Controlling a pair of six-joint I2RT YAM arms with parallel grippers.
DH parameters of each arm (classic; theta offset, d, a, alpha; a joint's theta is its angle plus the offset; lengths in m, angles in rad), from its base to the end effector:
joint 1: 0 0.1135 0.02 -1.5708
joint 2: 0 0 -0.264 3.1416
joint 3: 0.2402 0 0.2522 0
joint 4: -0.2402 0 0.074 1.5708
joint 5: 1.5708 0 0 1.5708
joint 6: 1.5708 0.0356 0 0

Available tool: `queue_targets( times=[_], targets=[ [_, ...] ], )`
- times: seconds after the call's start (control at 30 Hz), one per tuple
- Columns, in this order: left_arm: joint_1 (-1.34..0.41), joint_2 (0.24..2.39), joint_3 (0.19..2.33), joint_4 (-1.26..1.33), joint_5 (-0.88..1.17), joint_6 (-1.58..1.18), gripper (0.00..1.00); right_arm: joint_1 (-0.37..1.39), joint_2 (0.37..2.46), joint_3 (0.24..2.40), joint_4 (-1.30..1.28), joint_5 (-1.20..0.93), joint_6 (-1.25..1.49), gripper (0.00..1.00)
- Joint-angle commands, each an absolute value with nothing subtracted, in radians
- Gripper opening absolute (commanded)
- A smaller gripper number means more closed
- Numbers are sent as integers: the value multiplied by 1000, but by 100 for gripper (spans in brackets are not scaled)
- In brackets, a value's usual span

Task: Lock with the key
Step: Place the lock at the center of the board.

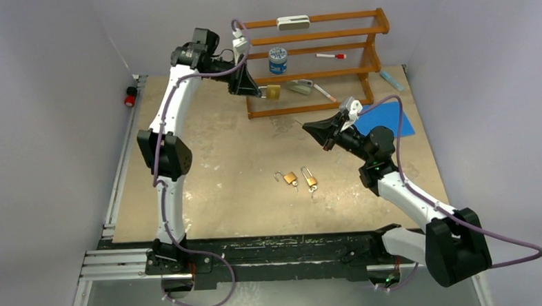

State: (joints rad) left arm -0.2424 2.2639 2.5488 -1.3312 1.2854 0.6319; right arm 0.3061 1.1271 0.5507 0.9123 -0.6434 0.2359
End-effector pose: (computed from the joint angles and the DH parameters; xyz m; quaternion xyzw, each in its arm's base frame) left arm 0.4276 -0.1409 0.3703 0.4681 0.6346 -0.5278 0.3156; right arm 0.2238 0.0931 0.3025 -0.2769 0.5399 0.3834 0.6963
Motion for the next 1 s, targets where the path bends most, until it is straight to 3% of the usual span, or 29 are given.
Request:
queue_targets(
  times=[0.0, 0.03, 0.07, 0.1, 0.23, 0.43, 0.57, 0.67, 0.8, 0.97],
  targets=[
    [-286, 2069, 2139, -358, 737, -281, 0, 300, 1139, 586, 977, -629, 252, 0],
    [-278, 1972, 1936, -91, 637, -415, 0, 299, 1143, 587, 984, -632, 254, 0],
    [-258, 1933, 1849, 64, 667, -504, 0, 299, 1146, 587, 990, -637, 259, 0],
    [-237, 1932, 1852, 63, 683, -552, 0, 299, 1146, 586, 987, -641, 262, 0],
    [-232, 1853, 1788, -91, 481, -449, 0, 300, 1118, 583, 954, -594, 230, 0],
    [-231, 1598, 1472, -161, 165, -358, 0, 312, 1169, 621, 892, -502, 247, 0],
    [-242, 1511, 1346, -241, -14, -350, 0, 409, 1243, 679, 832, -369, 234, 0],
    [-290, 1498, 1297, -312, -166, -348, 0, 546, 1329, 768, 736, -201, 157, 0],
    [-355, 1541, 1285, -411, -291, -362, 0, 586, 1475, 883, 672, -117, 226, 0],
    [-419, 1634, 1283, -477, -261, -441, 0, 644, 1632, 1037, 568, -35, 203, 0]
  ],
)
